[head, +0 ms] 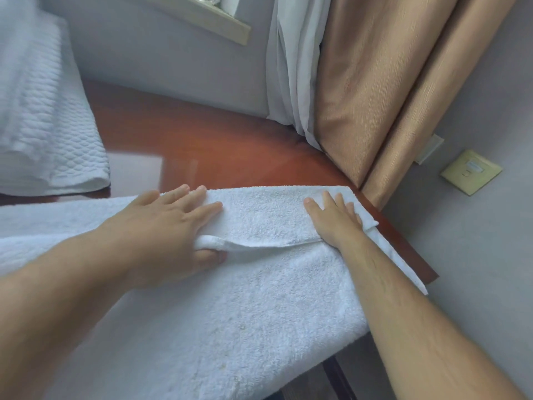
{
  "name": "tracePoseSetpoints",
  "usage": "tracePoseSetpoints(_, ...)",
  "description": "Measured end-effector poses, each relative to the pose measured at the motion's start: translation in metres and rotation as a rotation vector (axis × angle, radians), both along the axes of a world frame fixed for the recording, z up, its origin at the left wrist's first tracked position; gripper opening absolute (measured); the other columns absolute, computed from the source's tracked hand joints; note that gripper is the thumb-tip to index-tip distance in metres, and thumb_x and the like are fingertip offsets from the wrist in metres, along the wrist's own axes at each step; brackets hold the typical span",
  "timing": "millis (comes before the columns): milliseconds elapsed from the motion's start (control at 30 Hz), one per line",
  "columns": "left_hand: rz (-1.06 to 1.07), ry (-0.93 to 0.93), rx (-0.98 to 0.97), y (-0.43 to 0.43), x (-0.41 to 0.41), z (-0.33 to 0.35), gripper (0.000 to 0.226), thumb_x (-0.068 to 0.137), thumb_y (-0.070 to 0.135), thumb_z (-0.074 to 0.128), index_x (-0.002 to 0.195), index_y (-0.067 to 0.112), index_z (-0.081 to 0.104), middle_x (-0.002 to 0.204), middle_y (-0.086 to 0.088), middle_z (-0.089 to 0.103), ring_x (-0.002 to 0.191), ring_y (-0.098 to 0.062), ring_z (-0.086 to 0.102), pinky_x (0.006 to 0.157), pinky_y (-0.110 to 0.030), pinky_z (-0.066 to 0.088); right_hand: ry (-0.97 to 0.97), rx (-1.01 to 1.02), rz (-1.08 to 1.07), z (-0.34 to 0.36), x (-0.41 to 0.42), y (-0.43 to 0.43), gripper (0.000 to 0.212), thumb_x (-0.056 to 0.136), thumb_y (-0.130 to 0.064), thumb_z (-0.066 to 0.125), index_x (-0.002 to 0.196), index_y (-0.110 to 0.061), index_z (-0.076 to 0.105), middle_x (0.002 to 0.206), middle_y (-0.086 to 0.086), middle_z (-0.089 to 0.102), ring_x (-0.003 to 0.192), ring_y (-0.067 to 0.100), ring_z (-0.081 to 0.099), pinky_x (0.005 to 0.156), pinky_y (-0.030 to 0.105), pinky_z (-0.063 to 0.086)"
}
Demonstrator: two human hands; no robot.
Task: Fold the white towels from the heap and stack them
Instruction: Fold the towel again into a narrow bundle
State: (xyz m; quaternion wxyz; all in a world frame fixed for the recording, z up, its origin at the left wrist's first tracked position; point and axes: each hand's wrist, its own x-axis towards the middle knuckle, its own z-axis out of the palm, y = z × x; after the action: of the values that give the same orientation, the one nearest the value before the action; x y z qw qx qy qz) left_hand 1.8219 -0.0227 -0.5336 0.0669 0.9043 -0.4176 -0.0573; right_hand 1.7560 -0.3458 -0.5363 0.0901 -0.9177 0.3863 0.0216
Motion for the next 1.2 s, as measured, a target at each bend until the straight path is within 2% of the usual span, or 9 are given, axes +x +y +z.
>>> tracePoseSetpoints(233, 0.015, -0.072, -0.093, -0.003, -0.001, -0.007, 0.094, 0.066, 0.085, -0.003, 0.152, 0.05, 0.013, 0.166, 0.018, 0.009, 0.153, -0.008, 0.009, 0.119, -0.034, 0.014, 0.022, -0.029, -0.026, -0.002, 0.0, 0.002, 0.079, 0.095, -0.072, 0.014, 0.162, -0.031, 0.011, 0.171, 0.002, 0.002, 0.156, 0.03, -0.001, 0.123, 0.05, 0.003)
tracePoseSetpoints(367, 0.089, -0.178, -0.074, 0.0, -0.012, 0.002, 0.085, 0.079, 0.083, 0.012, 0.153, 0.043, 0.018, 0.16, 0.016, 0.028, 0.15, -0.013, 0.02, 0.119, -0.038, 0.019, -0.068, -0.207, 0.041, 0.015, 0.002, 0.031, 0.055, 0.102, -0.049, 0.026, 0.144, -0.018, 0.047, 0.15, 0.006, 0.042, 0.136, 0.031, 0.035, 0.112, 0.048, 0.024)
tracePoseSetpoints(467, 0.225, -0.297, -0.047, 0.025, -0.024, 0.006, 0.089, 0.081, 0.085, 0.021, 0.155, 0.036, 0.018, 0.157, 0.009, 0.035, 0.144, -0.018, 0.031, 0.116, -0.041, 0.023, -0.442, -0.232, 0.297, 0.018, -0.002, 0.084, 0.033, 0.099, -0.035, 0.047, 0.123, -0.02, 0.064, 0.127, 0.002, 0.059, 0.116, 0.028, 0.049, 0.097, 0.042, 0.036)
tracePoseSetpoints(533, 0.326, -0.351, -0.092, 0.059, -0.033, 0.009, 0.086, 0.079, 0.078, 0.035, 0.151, 0.031, 0.034, 0.145, 0.005, 0.051, 0.132, -0.023, 0.046, 0.108, -0.044, 0.033, -0.638, -0.21, 0.514, 0.017, -0.009, 0.134, 0.022, 0.092, -0.031, 0.056, 0.104, -0.02, 0.071, 0.105, 0.001, 0.064, 0.097, 0.027, 0.054, 0.085, 0.04, 0.041)
tracePoseSetpoints(667, 0.538, -0.418, -0.118, 0.144, -0.045, 0.01, 0.082, 0.064, 0.053, 0.06, 0.14, 0.021, 0.054, 0.125, -0.005, 0.064, 0.109, -0.034, 0.058, 0.09, -0.048, 0.044, -0.801, -0.074, 1.046, 0.02, -0.029, 0.228, 0.016, 0.087, -0.028, 0.058, 0.081, -0.015, 0.066, 0.078, 0.0, 0.059, 0.075, 0.024, 0.054, 0.07, 0.043, 0.048)
tracePoseSetpoints(867, 0.813, -0.374, -0.214, 0.221, -0.052, 0.0, 0.064, 0.069, 0.045, 0.061, 0.13, 0.024, 0.064, 0.127, -0.003, 0.061, 0.115, -0.036, 0.053, 0.096, -0.049, 0.04, -0.508, 0.093, 1.806, 0.013, -0.03, 0.322, 0.012, 0.091, -0.021, 0.07, 0.092, -0.01, 0.075, 0.09, 0.007, 0.066, 0.079, 0.028, 0.057, 0.075, 0.041, 0.05)
tracePoseSetpoints(967, 0.966, -0.389, -0.435, 0.236, -0.048, -0.008, 0.05, 0.076, 0.03, 0.069, 0.125, 0.022, 0.067, 0.127, -0.005, 0.058, 0.117, -0.036, 0.048, 0.1, -0.045, 0.036, -0.411, 0.224, 1.877, 0.011, -0.019, 0.334, 0.013, 0.092, -0.021, 0.071, 0.099, -0.012, 0.076, 0.1, 0.005, 0.068, 0.086, 0.027, 0.058, 0.084, 0.037, 0.049)
tracePoseSetpoints(1067, 1.033, -0.436, -0.664, 0.245, -0.043, -0.014, 0.046, 0.081, 0.018, 0.06, 0.128, 0.016, 0.061, 0.121, -0.004, 0.052, 0.113, -0.027, 0.049, 0.104, -0.037, 0.037, -0.365, 0.282, 1.874, 0.005, -0.011, 0.327, 0.023, 0.095, -0.03, 0.065, 0.112, -0.019, 0.074, 0.119, 0.0, 0.067, 0.108, 0.02, 0.058, 0.098, 0.029, 0.045)
tracePoseSetpoints(1200, 1.088, -0.176, -0.899, 0.254, -0.04, -0.009, 0.06, 0.085, 0.036, 0.079, 0.135, 0.024, 0.048, 0.1, 0.003, 0.065, 0.087, -0.017, 0.064, 0.085, -0.04, 0.053, -0.265, 0.214, 1.89, -0.002, -0.003, 0.321, 0.042, 0.098, -0.048, 0.052, 0.137, -0.034, 0.058, 0.154, -0.012, 0.045, 0.145, 0.014, 0.033, 0.117, 0.032, 0.024)
